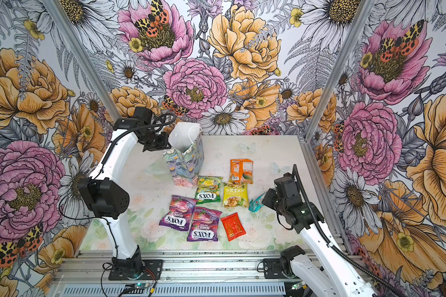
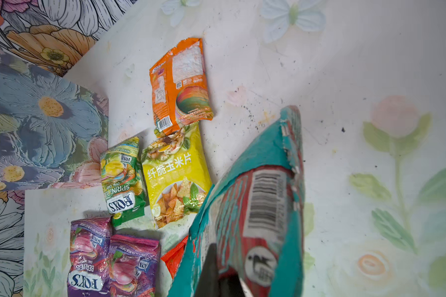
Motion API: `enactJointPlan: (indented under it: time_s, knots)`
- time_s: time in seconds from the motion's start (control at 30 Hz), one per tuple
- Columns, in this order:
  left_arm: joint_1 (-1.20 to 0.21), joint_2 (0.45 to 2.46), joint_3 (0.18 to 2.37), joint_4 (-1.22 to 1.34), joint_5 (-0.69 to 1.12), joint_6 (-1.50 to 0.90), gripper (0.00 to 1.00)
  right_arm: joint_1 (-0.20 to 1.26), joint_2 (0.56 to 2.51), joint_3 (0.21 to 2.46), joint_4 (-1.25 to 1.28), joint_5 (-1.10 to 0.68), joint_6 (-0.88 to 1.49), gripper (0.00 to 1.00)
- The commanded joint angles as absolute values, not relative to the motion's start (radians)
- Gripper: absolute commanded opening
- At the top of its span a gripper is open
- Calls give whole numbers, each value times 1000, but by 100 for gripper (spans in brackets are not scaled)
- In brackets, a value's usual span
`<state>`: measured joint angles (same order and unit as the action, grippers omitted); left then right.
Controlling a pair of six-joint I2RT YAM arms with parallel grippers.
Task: Place the snacks into the paper bag
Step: Pick up the snack from the bottom-right of the table, then place the snack in the paper bag.
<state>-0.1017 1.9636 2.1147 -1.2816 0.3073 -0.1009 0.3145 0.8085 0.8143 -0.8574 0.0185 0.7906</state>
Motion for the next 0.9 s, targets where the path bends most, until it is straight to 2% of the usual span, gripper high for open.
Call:
enactJointPlan:
  time_s: [0.0, 0.53, 0.87]
  knots:
    - [-99, 1943, 2095, -1284, 311, -92, 0, 313, 838, 885, -851, 82, 725, 0]
    - [-102, 1949, 2097, -1284, 327, -98, 0, 381, 1094, 1079, -535, 39, 634, 0]
    - [-98, 1952, 2111, -1285, 336, -101, 0, 390, 1360, 1353, -446, -100, 535, 0]
